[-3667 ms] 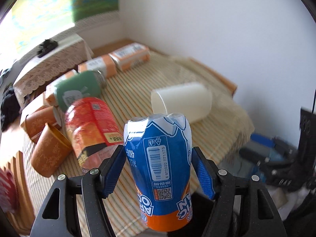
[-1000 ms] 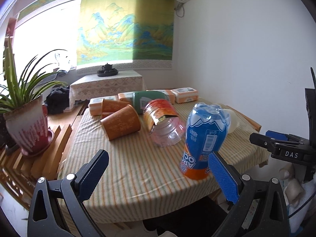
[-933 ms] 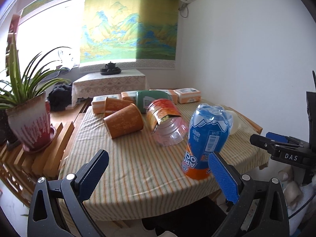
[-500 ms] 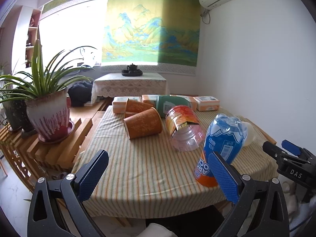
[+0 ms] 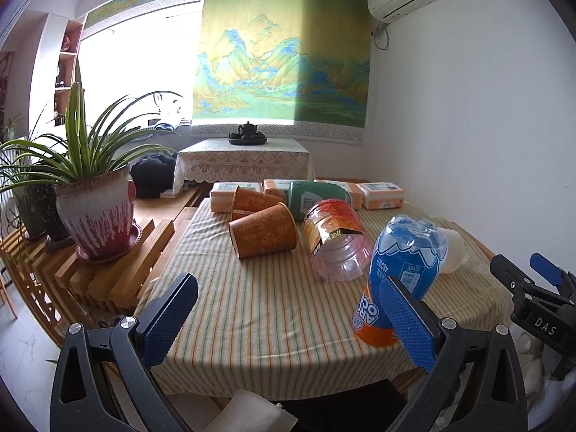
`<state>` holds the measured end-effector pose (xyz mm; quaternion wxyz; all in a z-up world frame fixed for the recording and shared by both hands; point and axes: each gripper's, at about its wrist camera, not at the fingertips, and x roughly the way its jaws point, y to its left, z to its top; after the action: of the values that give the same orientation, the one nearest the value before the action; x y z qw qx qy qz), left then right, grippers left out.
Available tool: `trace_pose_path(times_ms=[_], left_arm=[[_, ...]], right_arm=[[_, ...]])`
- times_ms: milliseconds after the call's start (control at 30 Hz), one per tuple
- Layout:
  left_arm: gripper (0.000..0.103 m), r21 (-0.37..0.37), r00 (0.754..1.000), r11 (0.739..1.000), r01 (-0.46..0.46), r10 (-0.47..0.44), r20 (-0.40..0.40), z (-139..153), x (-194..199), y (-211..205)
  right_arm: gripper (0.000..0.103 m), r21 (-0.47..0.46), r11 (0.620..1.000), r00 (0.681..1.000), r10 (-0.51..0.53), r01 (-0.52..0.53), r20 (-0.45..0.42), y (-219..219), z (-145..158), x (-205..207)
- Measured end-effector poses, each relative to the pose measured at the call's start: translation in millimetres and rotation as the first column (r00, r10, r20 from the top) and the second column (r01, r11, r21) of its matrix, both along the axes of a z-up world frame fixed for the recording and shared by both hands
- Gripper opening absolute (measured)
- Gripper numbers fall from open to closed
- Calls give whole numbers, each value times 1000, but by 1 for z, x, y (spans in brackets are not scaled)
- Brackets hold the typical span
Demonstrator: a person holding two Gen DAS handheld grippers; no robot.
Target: Flip cup upside down
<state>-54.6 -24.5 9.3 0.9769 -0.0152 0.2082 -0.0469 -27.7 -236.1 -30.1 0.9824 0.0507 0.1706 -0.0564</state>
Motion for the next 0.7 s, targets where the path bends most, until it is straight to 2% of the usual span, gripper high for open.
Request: trace_pose_path(times_ms=[700], left_arm=[[102,-8,999,999,-32,32,4,1,-1,5]], right_arm=[[100,-16,1000,1000,2,-1,18,3,2,-3]])
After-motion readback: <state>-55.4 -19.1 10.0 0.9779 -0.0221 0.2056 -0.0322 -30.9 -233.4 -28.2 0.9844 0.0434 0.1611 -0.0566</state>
